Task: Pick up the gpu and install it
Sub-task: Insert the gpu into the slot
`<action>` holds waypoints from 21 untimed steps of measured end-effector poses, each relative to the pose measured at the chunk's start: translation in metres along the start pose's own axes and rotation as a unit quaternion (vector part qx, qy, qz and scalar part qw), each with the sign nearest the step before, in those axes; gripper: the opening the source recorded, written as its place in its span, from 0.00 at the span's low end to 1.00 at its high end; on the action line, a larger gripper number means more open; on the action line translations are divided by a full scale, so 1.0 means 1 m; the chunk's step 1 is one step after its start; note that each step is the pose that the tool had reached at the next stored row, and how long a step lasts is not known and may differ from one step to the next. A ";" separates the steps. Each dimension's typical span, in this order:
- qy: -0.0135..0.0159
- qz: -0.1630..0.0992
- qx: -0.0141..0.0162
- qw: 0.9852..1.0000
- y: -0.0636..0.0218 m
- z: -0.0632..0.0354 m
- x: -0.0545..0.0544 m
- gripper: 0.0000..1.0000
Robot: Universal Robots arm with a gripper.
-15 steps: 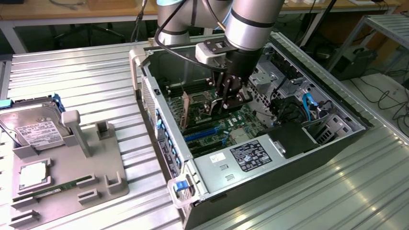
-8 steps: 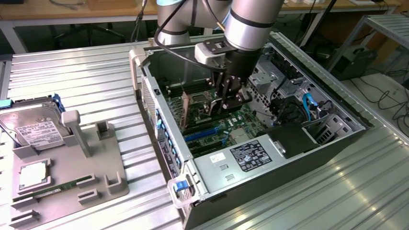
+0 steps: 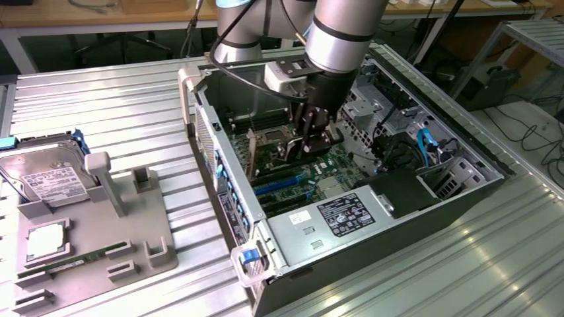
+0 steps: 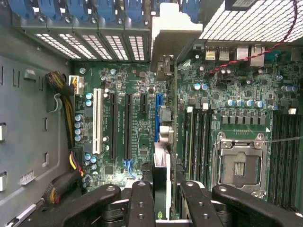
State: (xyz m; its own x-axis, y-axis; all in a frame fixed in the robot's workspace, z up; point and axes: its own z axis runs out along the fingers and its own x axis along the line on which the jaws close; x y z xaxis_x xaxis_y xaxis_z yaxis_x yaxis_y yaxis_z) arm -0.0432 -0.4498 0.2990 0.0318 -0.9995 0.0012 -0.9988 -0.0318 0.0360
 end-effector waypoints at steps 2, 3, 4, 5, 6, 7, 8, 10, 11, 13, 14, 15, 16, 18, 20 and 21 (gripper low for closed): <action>0.000 0.000 0.000 1.000 0.0000 0.0024 0.000 0.27; 0.000 0.000 0.000 1.000 0.0002 0.0048 0.000 0.27; 0.000 0.000 0.000 1.000 0.0005 0.0067 0.000 0.27; 0.000 0.000 0.000 1.000 0.0024 0.0093 0.000 0.27; 0.000 0.000 0.000 1.000 0.0051 0.0110 0.000 0.27; 0.000 0.000 0.000 1.000 0.0073 0.0125 -0.001 0.27; 0.000 0.000 0.000 1.000 0.0086 0.0135 -0.001 0.27; 0.000 0.000 0.005 1.000 0.0110 0.0146 -0.001 0.27; 0.000 0.000 0.009 1.000 0.0118 0.0152 -0.001 0.27; 0.000 0.000 0.012 1.000 0.0136 0.0166 -0.001 0.27; 0.000 0.000 0.013 1.000 0.0147 0.0174 -0.001 0.27; 0.000 0.000 0.013 1.000 0.0152 0.0189 -0.001 0.27; 0.000 0.000 0.013 1.000 0.0152 0.0206 -0.001 0.27; 0.000 0.000 0.013 1.000 0.0152 0.0246 -0.001 0.27; 0.000 0.000 0.013 1.000 0.0161 0.0261 0.000 0.27; 0.000 0.000 0.013 1.000 0.0164 0.0268 0.000 0.27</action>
State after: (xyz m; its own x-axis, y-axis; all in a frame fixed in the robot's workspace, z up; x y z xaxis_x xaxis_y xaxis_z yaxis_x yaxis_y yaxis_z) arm -0.0605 -0.4499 0.2728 0.0309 -0.9995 0.0022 -0.9995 -0.0309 0.0107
